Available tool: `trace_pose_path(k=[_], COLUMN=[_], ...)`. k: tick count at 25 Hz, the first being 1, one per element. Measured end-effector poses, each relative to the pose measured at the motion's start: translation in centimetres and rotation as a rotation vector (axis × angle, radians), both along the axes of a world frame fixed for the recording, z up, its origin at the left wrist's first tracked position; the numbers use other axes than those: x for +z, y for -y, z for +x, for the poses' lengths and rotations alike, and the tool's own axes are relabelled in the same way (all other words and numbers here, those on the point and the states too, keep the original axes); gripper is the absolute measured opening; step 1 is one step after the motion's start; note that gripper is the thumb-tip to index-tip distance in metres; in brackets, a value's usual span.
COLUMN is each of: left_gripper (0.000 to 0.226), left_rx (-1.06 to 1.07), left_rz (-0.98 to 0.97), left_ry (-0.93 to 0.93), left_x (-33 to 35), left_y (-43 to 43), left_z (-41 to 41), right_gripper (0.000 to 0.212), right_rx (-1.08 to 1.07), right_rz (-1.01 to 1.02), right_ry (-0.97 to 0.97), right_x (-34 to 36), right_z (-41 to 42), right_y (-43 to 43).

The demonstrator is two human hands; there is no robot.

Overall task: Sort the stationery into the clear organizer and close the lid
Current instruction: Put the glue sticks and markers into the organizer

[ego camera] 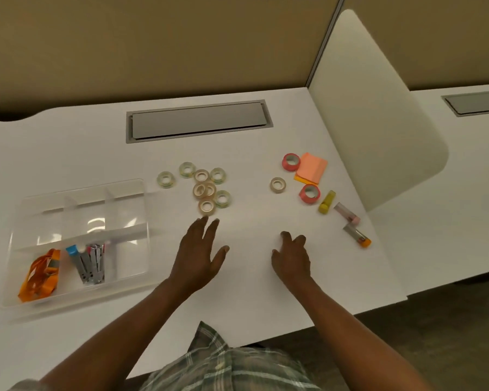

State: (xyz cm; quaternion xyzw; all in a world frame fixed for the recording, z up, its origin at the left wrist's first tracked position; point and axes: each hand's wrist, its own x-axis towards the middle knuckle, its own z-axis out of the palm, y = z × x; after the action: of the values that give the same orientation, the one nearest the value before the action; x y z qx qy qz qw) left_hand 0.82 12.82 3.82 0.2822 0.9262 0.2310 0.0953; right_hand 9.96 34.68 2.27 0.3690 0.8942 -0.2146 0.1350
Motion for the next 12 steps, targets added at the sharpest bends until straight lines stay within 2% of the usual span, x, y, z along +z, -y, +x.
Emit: trace_pose_path(k=[4, 7, 8, 10, 12], left_gripper=[0.072, 0.073, 0.069, 0.052, 0.035], left_rx=[-0.154, -0.186, -0.182, -0.141, -0.084], left_rz=[-0.002, 0.069, 0.120, 0.230, 0.282], left_ry=[0.199, 0.263, 0.268, 0.257, 0.253], left_x=[-0.3, 0.1, 0.4, 0.9, 1.3], left_y=[-5.8, -8.5, -9.4, -10.7, -11.7], left_z=[2.0, 2.4, 2.4, 2.3, 2.0], right_gripper=[0.041, 0.043, 0.041, 0.036, 0.032], right_rx=[-0.220, -0.595, -0.638, -0.562, -0.449], right_rz=[-0.326, -0.913, -1.064, -1.149, -1.070], right_ry=[-0.143, -0.268, -0.301, -0.297, -0.233], right_x=[-0.4, 1.3, 2.1, 3.5, 4.0], right_z=[-0.8, -1.6, -1.7, -1.7, -1.6], right_y=[-1.8, -2.9, -3.4, -4.2, -5.2])
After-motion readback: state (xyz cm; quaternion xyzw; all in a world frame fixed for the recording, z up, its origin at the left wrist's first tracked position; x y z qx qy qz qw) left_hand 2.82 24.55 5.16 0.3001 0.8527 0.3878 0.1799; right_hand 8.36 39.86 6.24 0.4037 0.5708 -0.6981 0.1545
